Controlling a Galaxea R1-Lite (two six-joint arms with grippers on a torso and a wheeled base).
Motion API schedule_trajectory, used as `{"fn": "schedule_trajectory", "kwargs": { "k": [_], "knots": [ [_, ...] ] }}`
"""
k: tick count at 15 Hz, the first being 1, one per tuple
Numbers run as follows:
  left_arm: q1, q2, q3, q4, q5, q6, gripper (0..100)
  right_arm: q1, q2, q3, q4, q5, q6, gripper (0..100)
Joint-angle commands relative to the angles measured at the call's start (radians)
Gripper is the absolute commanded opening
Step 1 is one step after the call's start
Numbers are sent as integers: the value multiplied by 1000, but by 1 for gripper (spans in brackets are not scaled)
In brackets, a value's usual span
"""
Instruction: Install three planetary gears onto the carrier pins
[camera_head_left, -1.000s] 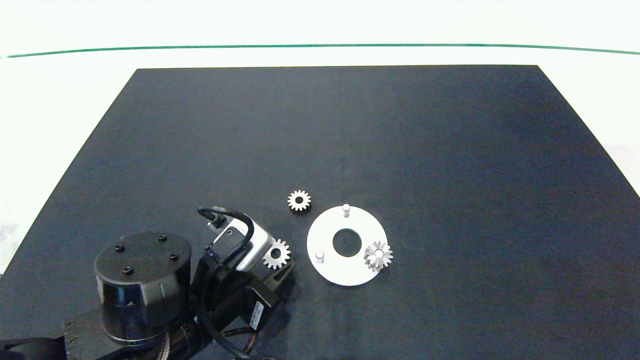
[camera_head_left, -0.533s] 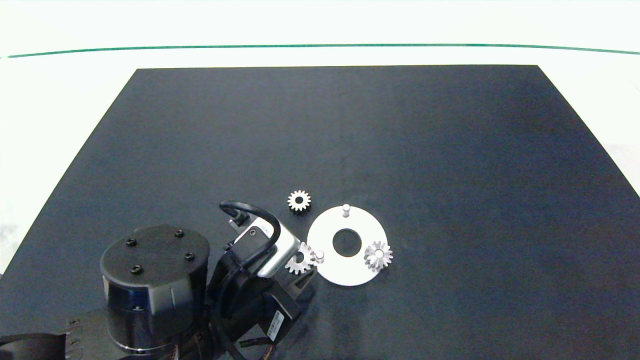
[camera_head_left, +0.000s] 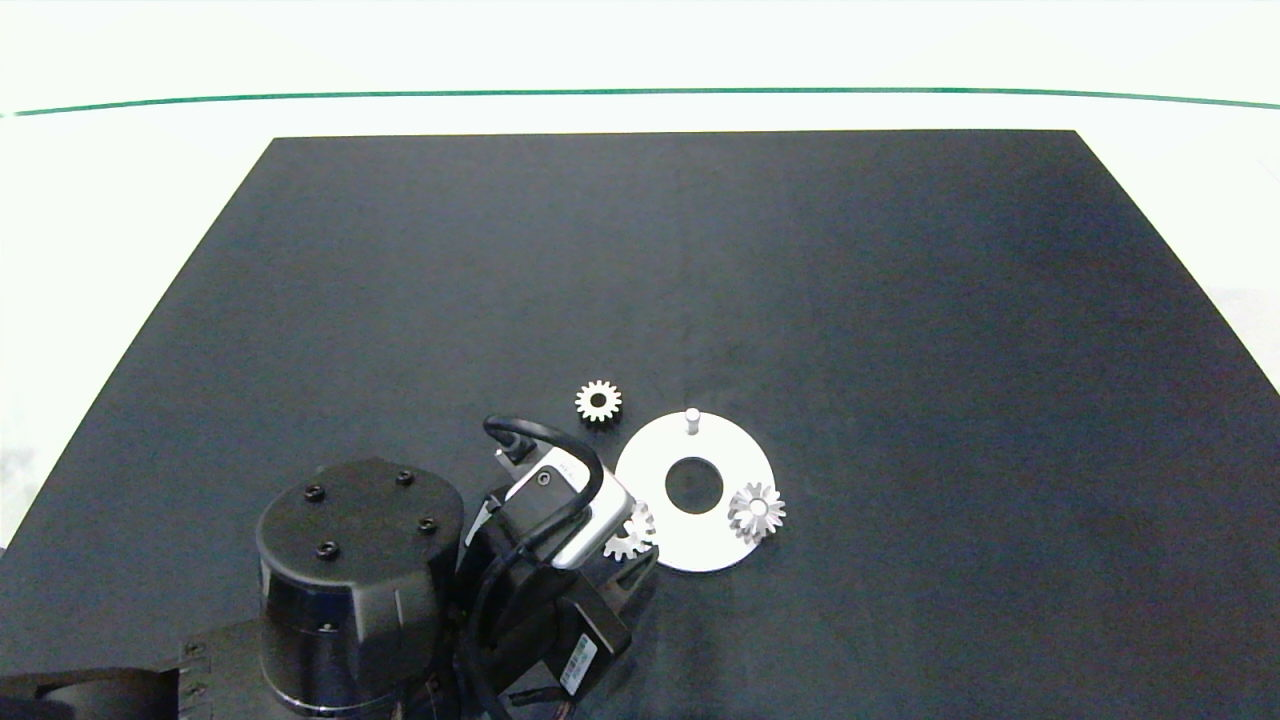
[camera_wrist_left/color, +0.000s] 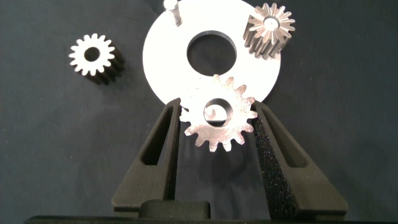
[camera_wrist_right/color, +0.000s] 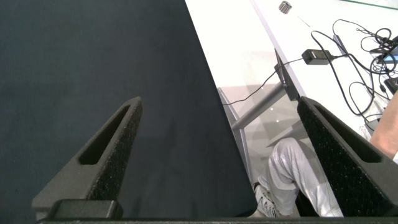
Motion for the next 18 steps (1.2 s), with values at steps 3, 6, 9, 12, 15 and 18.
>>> {"fn": "schedule_trajectory", "kwargs": {
  "k": [3,6,9,12,15,18],
  "knots": [
    [-6,35,-27,-1,2,28,10,-1,-2,0,2,-3,-3,100],
    [-3,38,-58,2,2,31,10,-1,-2,-1,2,-3,-3,100],
    [-1,40,-73,37,2,32,10,-1,1,-14,4,-3,-3,100],
    [0,49,-89,37,2,32,10,-1,0,-14,4,-3,-3,100],
    [2,57,-101,42,2,32,10,-1,-2,-15,5,-3,-3,100],
    [15,87,-101,36,2,31,10,-1,-2,-21,7,-3,-3,100]
  ]
}}
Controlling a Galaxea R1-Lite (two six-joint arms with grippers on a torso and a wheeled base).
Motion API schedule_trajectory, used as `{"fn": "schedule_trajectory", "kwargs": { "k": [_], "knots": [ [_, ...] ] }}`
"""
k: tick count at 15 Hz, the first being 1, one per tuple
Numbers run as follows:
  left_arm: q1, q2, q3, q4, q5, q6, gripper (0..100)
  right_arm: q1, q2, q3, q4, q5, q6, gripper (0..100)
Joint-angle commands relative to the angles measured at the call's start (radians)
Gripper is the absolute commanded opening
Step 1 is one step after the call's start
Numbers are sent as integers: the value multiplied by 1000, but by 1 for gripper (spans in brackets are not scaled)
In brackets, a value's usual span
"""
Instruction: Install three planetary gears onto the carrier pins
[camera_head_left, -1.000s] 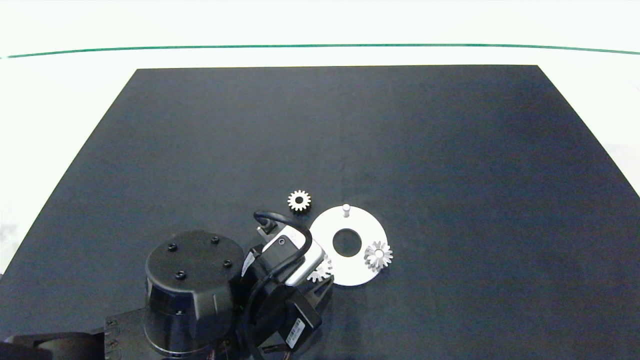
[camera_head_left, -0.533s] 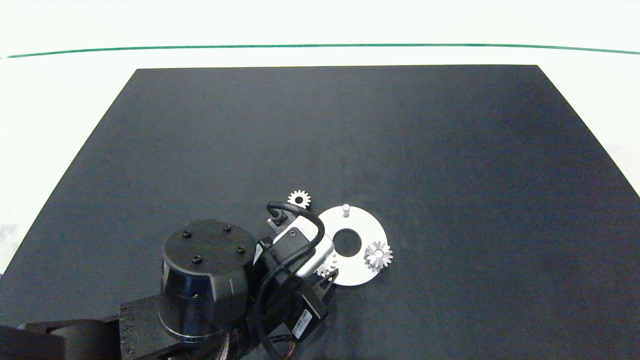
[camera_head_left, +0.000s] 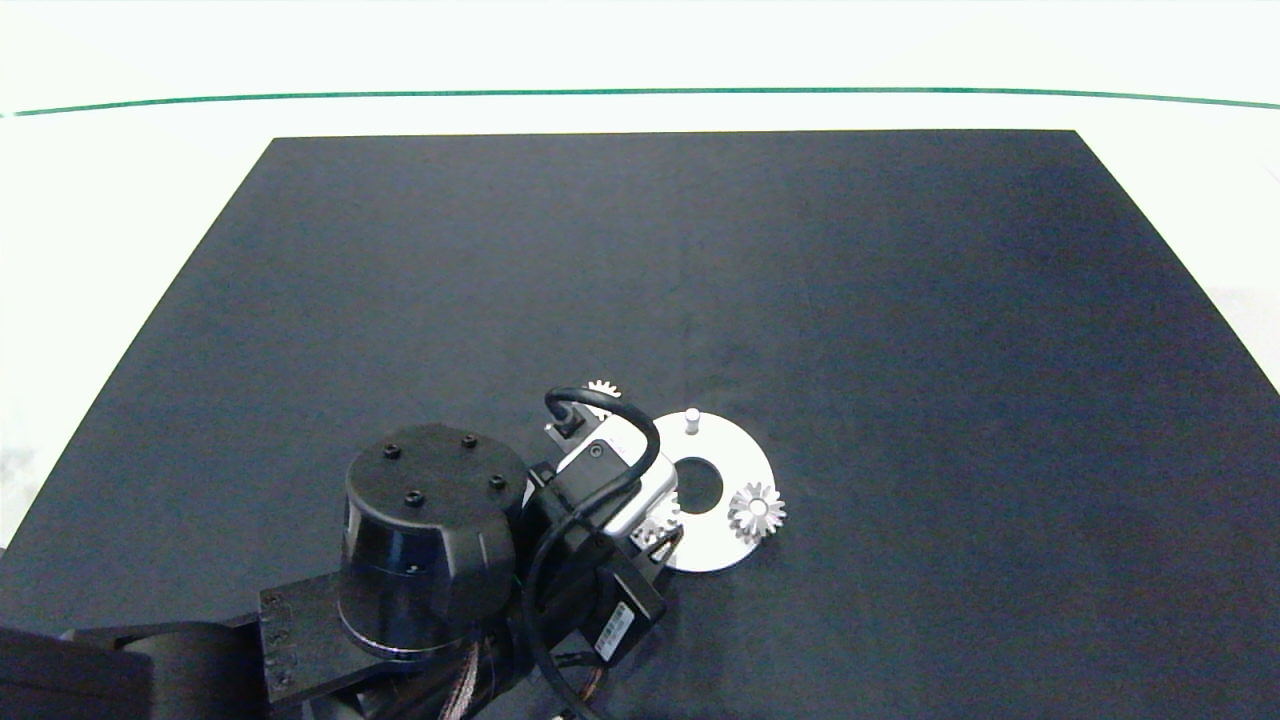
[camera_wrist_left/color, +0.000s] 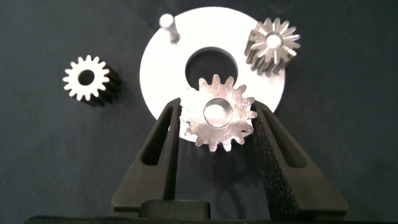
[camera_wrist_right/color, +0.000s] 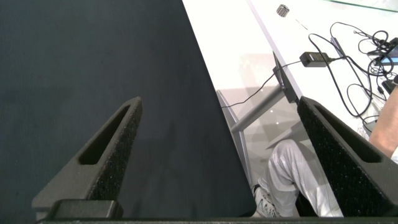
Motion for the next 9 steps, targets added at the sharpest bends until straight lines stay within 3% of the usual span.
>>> {"fn": "schedule_trajectory", "kwargs": {
  "k": [1,9],
  "knots": [
    [8,29,-3,-10,2,1,10,0,0,-5,3,-3,-3,100],
    [56,35,-7,-8,2,21,10,0,0,-20,15,-3,-9,100]
  ]
}}
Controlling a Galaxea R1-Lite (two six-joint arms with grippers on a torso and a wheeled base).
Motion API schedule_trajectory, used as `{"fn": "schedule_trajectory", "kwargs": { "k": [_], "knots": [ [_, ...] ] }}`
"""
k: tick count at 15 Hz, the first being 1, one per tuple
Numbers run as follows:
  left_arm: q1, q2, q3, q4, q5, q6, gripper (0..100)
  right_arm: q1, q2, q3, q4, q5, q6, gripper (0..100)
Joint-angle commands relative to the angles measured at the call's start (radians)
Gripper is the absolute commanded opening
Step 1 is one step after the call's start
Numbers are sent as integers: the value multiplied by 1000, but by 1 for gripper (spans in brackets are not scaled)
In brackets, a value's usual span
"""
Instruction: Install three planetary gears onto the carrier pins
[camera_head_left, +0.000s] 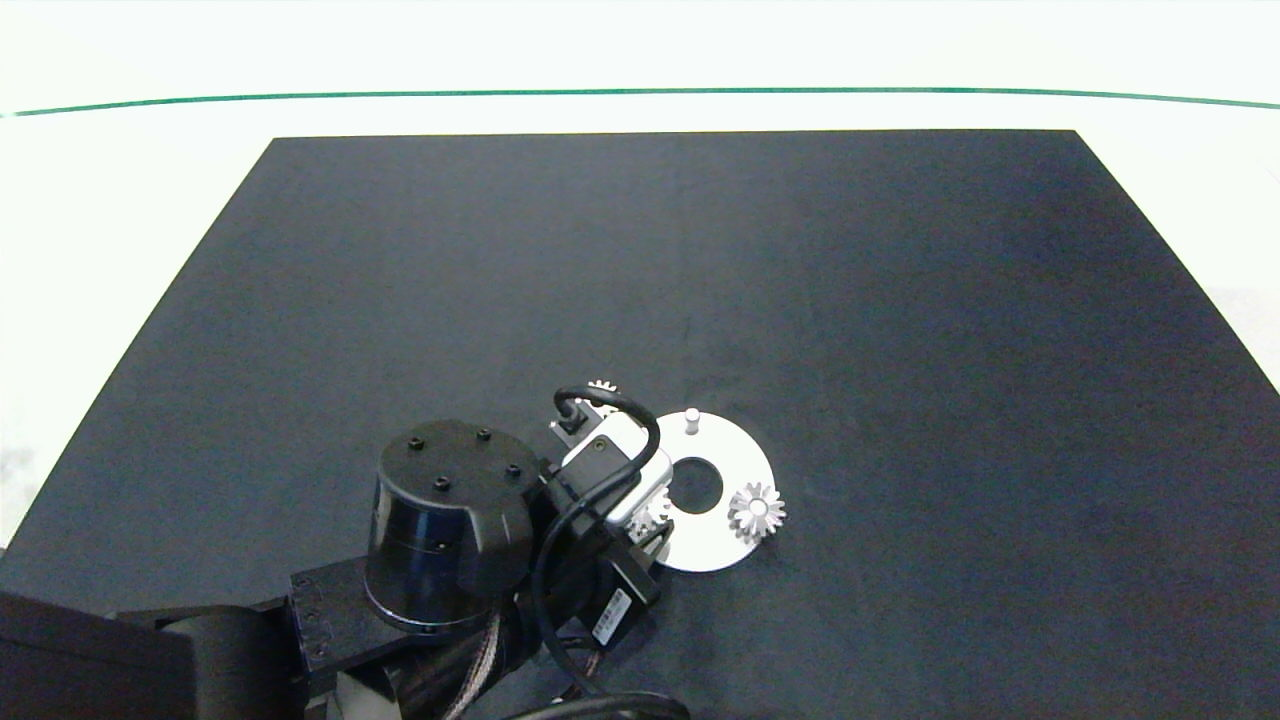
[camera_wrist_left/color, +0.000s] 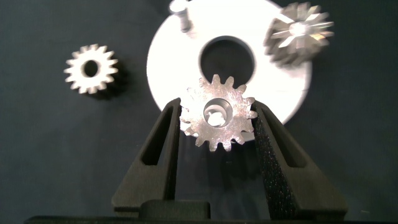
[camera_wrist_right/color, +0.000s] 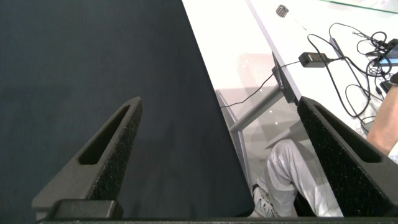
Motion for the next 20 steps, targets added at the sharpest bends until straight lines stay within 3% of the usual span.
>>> {"fn": "schedule_trajectory", "kwargs": {
  "k": [1,20],
  "knots": [
    [11,0,2,-4,2,5,10,0,3,-13,3,-3,-2,100],
    [3,39,9,-39,0,-7,10,-1,6,-33,4,-3,-2,100]
  ]
}}
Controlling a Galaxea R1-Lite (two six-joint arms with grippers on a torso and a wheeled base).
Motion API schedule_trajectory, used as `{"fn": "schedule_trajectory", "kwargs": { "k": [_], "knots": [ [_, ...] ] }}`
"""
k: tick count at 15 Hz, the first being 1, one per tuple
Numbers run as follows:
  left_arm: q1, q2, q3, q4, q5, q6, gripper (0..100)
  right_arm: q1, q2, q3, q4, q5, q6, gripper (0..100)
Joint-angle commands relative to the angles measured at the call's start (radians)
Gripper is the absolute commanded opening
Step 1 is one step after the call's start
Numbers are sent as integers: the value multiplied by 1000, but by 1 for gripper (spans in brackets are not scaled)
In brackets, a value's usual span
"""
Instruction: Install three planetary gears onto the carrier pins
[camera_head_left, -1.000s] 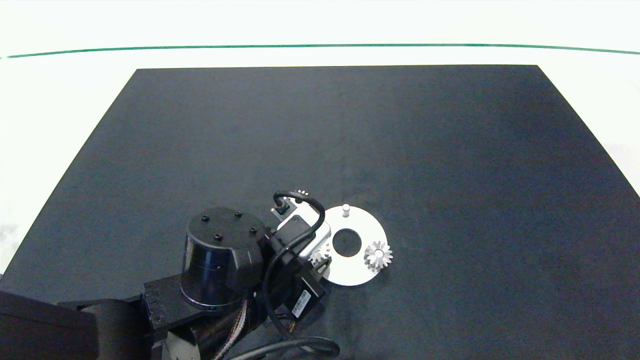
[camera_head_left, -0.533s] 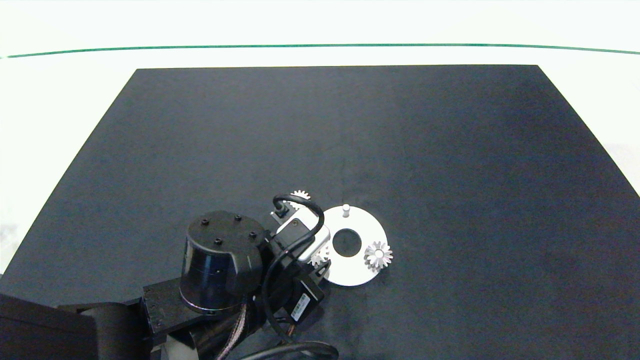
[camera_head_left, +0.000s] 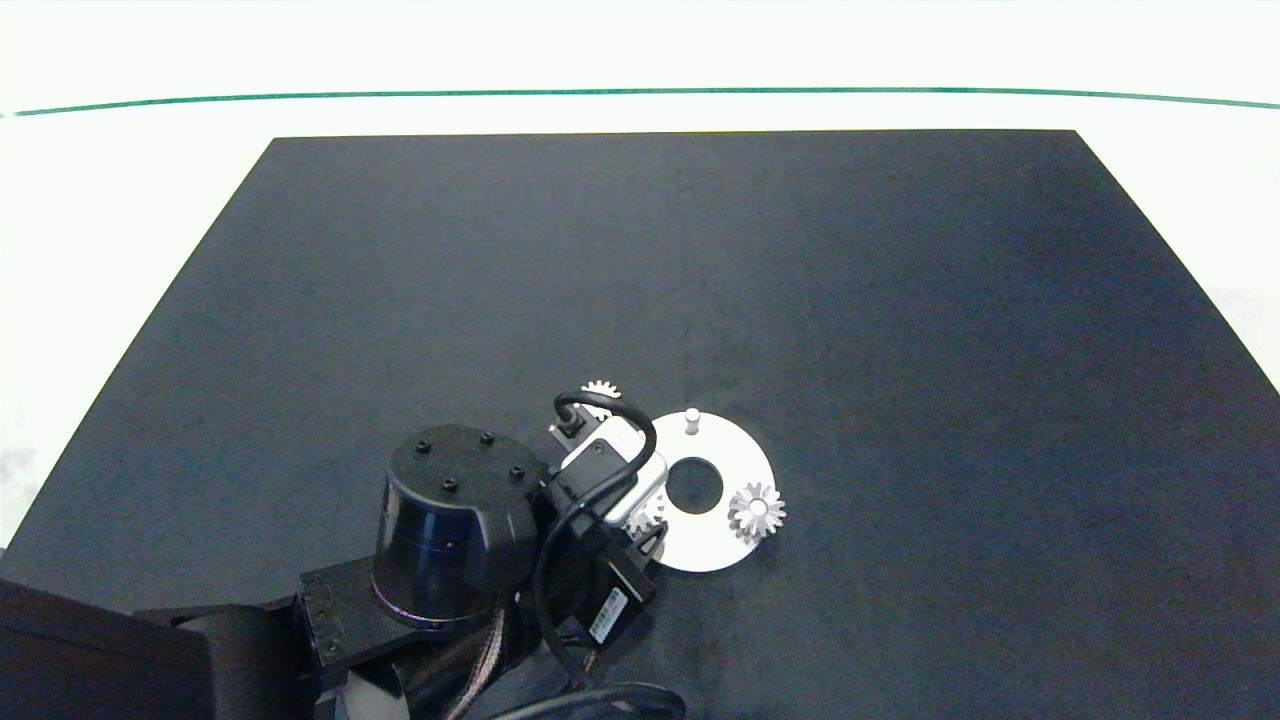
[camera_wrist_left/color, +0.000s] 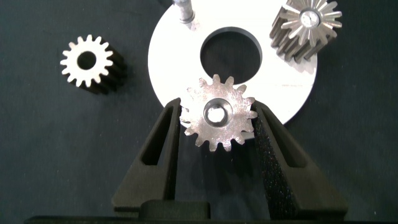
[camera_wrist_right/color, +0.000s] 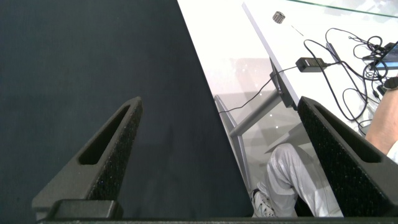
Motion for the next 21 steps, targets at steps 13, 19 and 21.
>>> {"fn": "schedule_trajectory", "kwargs": {
  "k": [13,19,21],
  "knots": [
    [5,32,6,-32,1,1,100,2,1,-13,4,-2,-3,100],
    [7,25,1,-32,3,4,100,1,4,-15,4,-2,-3,100],
    [7,8,9,-30,3,7,100,2,3,-15,4,-2,-3,100]
  ]
}}
